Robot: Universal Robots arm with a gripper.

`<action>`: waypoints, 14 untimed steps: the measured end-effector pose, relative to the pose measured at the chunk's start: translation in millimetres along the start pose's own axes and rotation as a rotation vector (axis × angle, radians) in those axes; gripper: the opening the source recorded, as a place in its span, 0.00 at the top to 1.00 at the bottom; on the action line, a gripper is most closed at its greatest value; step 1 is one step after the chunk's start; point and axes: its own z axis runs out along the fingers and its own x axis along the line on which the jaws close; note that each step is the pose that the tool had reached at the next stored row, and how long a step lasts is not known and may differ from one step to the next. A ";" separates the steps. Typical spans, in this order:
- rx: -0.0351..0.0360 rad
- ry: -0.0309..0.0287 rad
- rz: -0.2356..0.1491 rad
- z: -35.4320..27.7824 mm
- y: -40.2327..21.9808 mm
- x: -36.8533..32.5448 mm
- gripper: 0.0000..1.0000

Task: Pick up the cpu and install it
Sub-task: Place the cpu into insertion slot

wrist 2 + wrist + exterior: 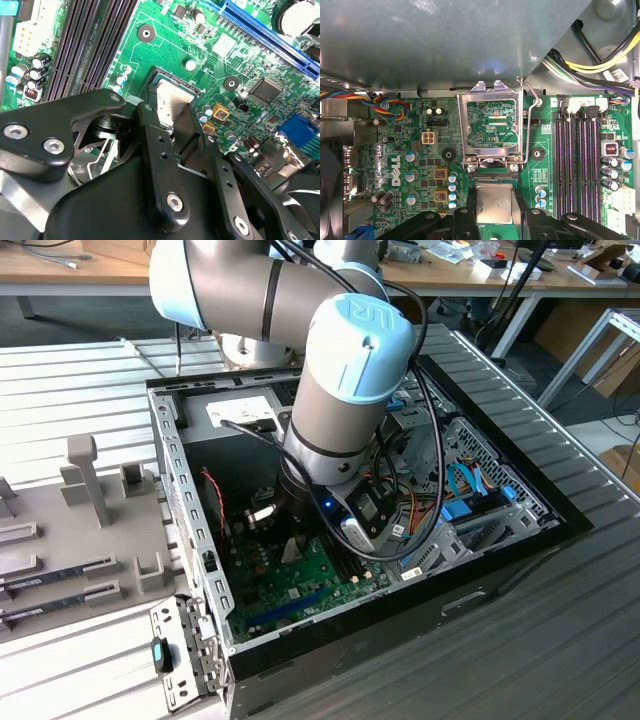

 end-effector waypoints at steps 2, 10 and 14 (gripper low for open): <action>0.0006 0.0003 -0.012 -0.1 0.0 0.0 0.62; 0.0001 0.0005 -0.041 -0.7 0.0 0.0 0.62; -0.0014 0.0006 -0.041 -0.8 0.0 0.0 0.60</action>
